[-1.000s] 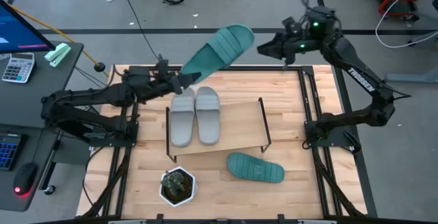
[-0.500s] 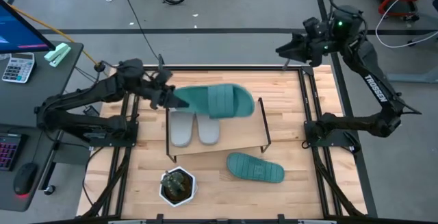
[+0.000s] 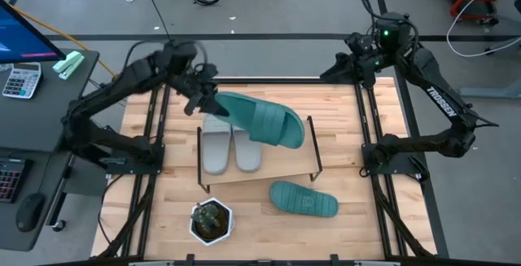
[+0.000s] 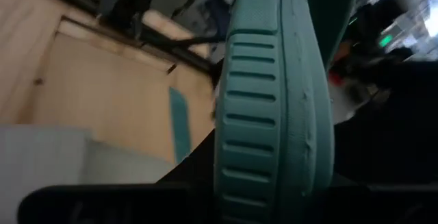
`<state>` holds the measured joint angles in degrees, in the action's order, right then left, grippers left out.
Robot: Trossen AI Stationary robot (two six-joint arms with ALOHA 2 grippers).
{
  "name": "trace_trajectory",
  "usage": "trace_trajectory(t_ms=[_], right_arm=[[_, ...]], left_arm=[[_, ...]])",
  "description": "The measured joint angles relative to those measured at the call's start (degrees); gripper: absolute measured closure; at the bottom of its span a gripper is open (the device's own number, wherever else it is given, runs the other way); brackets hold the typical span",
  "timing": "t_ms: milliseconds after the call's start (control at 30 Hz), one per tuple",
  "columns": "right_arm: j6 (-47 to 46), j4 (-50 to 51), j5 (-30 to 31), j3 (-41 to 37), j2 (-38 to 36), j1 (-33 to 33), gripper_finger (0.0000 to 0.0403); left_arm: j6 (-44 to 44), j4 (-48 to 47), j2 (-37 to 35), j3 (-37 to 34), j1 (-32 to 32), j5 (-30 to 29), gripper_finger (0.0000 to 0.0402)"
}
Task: Pick and place slides into the shelf
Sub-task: Put the top green slide on the shelf
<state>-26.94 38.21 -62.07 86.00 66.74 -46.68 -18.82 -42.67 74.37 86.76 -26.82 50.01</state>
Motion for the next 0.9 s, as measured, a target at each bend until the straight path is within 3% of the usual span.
trace_trajectory(t_ms=[167, 267, 533, 900], right_arm=[[-0.45, -0.08, 0.00, 0.00, -0.43, 0.00, 0.0188], [-1.54, -0.10, -0.02, 0.00, -0.50, 0.01, 0.0188], [-3.40, 0.99, -4.20, 0.00, -0.48, 1.89, 0.0190], [2.46, 12.31, -1.76, 0.00, -0.47, 2.71, 0.0194]], left_arm=[[12.25, -17.21, 10.26, 13.72, 0.16, -0.22, 0.0325], [17.49, -22.21, 15.46, 18.88, 1.37, 0.00, 0.0325], [24.81, -23.35, 25.50, 25.68, 4.40, 0.90, 0.0325], [27.09, -23.08, 33.81, 28.46, 7.34, 0.52, 0.0325]])
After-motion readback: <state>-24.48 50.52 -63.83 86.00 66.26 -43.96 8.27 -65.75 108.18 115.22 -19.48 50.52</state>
